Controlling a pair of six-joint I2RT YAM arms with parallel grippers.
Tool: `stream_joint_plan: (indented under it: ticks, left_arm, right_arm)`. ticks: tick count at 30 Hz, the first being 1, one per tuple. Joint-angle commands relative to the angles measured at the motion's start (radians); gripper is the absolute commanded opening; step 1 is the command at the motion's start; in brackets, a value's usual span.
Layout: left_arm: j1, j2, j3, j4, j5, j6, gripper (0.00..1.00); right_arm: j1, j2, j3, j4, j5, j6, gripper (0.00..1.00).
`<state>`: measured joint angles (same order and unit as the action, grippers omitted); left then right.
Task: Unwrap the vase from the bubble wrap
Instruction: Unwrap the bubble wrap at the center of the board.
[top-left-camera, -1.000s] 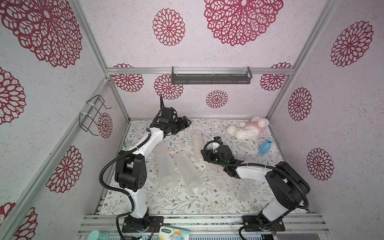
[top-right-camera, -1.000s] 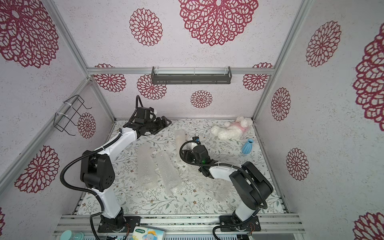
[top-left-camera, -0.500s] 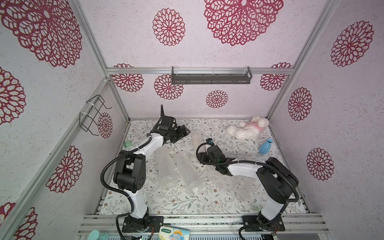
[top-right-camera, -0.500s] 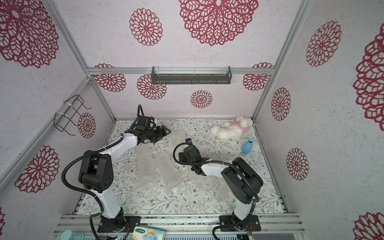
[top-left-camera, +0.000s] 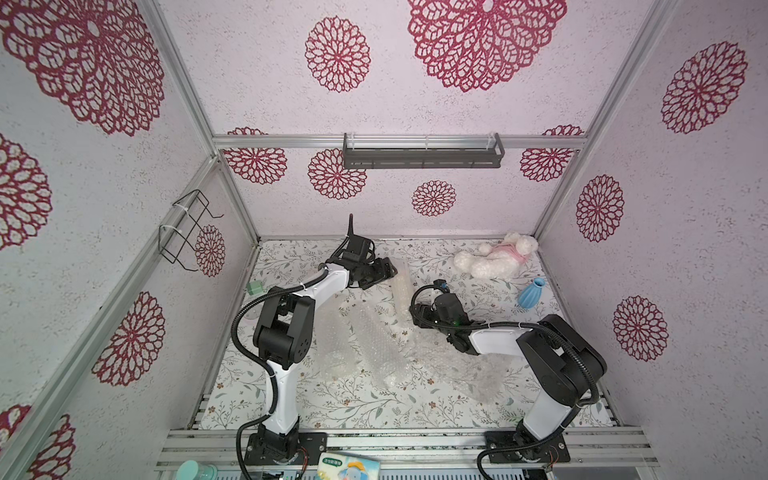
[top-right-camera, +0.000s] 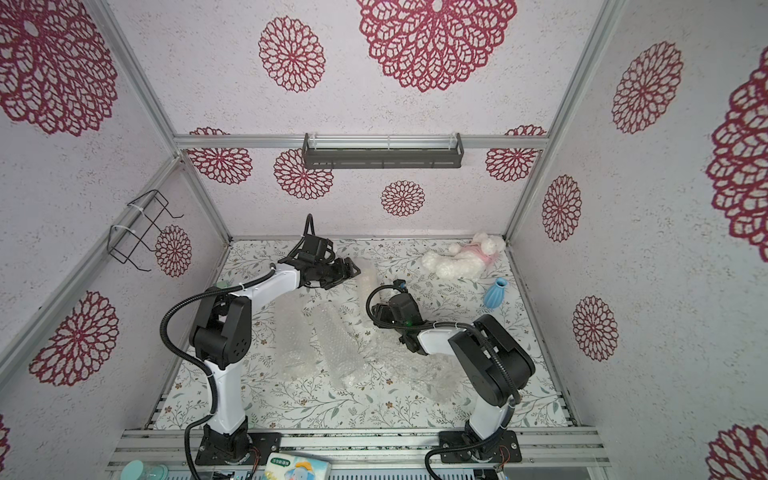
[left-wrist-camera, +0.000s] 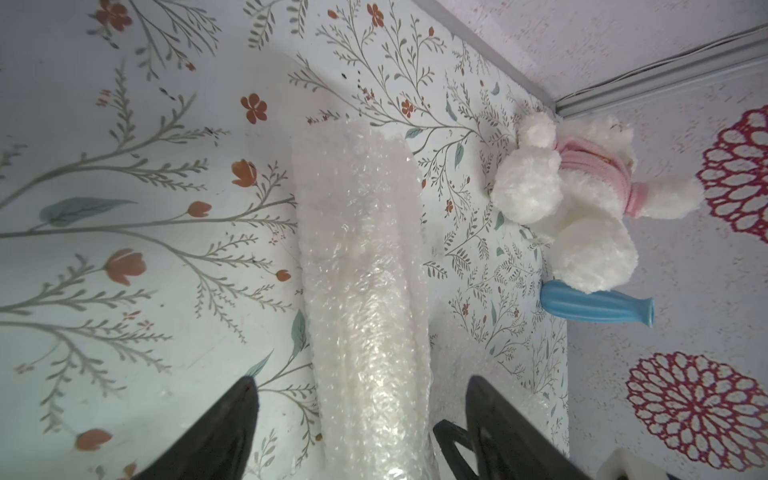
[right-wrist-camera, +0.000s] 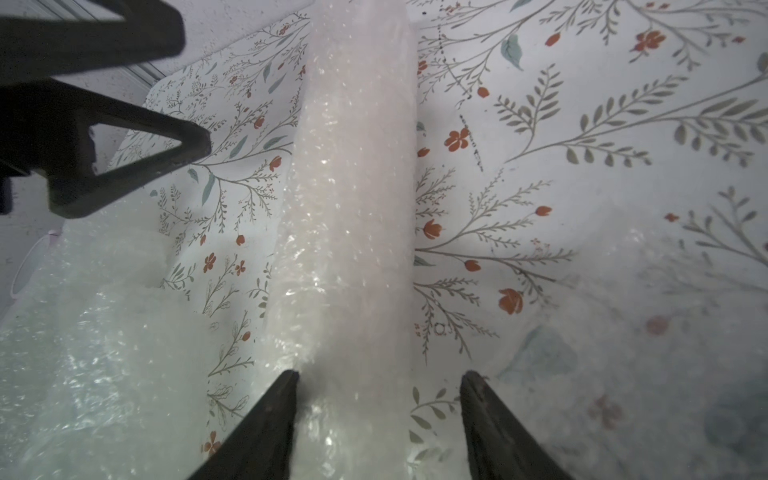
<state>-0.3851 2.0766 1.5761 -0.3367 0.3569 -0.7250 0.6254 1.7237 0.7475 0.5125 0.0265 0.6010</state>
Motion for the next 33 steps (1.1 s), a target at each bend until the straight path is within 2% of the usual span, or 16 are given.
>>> stream_joint_plan:
  ticks: [1, 9, 33]
  left_arm:
    - [-0.008, 0.027, 0.050, -0.004, 0.005, 0.011, 0.81]
    - [-0.026, 0.094, 0.098, -0.014, 0.006, 0.019, 0.79]
    - [-0.051, 0.167, 0.161, -0.022, 0.033, 0.040, 0.78]
  right_arm:
    - [-0.019, -0.027, -0.020, 0.023, -0.037, 0.042, 0.62]
    - [-0.030, -0.049, -0.032, 0.041, -0.040, 0.031, 0.61]
    - [-0.055, -0.091, 0.000, -0.148, 0.081, -0.099, 0.60]
